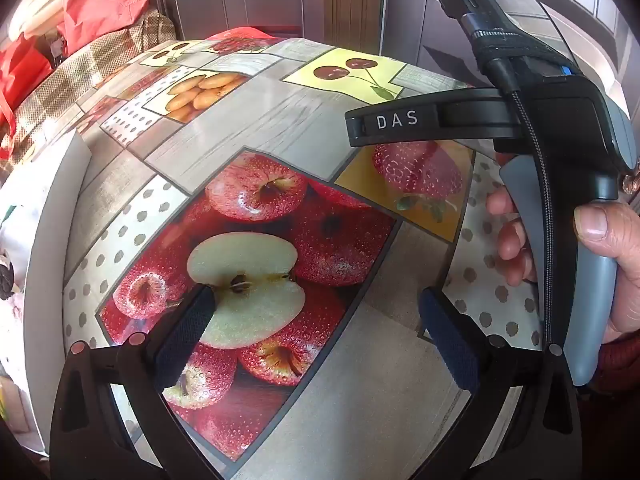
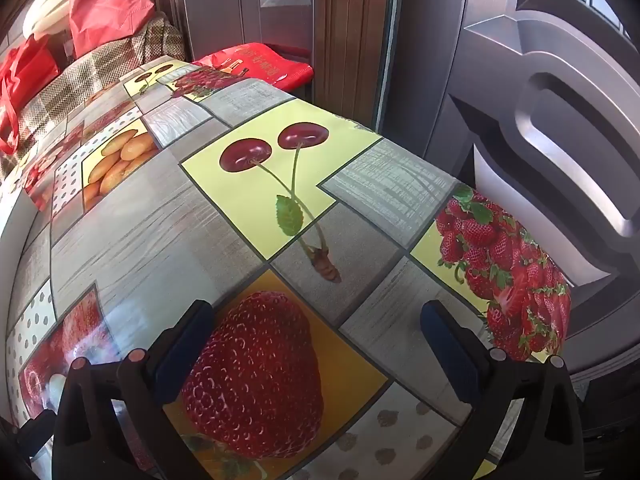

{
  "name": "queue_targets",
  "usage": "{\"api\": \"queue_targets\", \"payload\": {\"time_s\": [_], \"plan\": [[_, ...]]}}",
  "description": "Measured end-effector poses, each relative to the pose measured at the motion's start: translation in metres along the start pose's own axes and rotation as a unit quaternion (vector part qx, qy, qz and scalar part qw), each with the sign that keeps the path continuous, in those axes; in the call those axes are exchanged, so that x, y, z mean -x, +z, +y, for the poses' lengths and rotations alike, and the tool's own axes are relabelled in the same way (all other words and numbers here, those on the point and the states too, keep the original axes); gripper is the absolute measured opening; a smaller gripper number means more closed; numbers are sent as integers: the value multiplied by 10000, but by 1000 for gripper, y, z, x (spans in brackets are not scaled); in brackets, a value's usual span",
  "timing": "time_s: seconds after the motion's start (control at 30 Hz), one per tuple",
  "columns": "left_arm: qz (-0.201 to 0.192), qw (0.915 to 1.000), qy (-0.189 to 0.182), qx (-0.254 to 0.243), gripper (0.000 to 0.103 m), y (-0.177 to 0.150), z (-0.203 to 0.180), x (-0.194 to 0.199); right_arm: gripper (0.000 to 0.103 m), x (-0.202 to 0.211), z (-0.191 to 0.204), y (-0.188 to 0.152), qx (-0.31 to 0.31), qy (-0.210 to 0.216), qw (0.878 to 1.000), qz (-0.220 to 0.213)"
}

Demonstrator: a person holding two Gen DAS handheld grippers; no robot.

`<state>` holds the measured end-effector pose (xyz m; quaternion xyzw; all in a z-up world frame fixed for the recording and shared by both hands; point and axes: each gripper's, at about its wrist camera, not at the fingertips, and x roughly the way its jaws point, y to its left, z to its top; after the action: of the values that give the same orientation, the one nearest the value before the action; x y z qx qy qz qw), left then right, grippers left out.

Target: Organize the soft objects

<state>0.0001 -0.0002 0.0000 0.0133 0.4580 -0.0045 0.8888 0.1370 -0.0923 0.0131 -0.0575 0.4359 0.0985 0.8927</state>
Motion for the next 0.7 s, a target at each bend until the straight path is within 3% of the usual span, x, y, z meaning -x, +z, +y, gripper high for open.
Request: {"api": "queue_targets", "payload": {"time_s": [0.7], "plan": [[-10,10000,-15,12,102,0,0,0,103,-1,1,-1,37,-24,10000,-10]]}}
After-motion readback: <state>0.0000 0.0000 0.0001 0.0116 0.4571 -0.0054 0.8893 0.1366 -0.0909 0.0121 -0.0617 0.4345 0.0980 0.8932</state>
